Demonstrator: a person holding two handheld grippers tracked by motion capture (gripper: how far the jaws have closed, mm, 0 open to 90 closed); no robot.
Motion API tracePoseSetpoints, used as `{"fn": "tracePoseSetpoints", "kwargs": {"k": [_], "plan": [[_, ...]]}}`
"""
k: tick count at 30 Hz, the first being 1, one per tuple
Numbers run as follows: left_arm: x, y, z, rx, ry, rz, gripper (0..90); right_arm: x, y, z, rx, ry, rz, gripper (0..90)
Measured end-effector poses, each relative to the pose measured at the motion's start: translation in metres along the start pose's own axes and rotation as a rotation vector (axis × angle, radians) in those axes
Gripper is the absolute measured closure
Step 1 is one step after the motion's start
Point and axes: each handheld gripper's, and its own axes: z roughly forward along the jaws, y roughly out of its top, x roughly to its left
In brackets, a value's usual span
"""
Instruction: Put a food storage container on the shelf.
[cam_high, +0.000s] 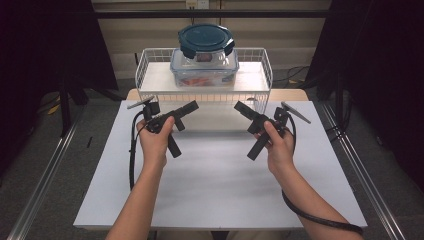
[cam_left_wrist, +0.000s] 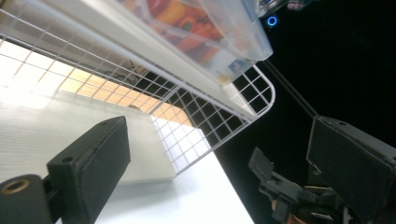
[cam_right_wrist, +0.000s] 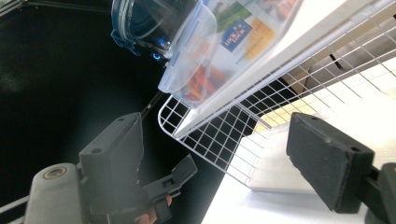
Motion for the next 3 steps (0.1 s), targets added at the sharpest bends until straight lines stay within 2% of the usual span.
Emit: {"fn": "tracePoseSetpoints", "kwargs": {"k": [3], "plan": [[0.0026,-0.0031,-0.0024,-0.001,-0.015,0.001,5.3,-0.0032,-0.0035,-0.0046,0.010,0.002,-0.008,17.3]]}}
